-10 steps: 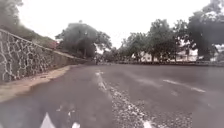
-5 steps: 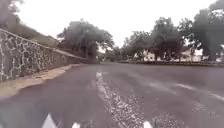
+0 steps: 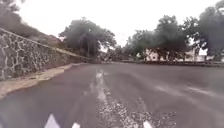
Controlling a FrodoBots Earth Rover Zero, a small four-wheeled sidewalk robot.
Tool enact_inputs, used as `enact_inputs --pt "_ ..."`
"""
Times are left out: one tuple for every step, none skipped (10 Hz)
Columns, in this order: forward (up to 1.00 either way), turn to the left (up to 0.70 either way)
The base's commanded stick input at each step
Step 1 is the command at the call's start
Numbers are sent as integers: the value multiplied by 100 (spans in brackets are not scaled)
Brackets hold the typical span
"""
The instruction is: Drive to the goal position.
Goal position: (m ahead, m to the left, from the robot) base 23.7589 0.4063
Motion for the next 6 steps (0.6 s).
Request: enact_inputs --pt "85 0" --pt "85 0" --pt "85 0" --pt "85 0" --pt "85 0" --pt "85 0"
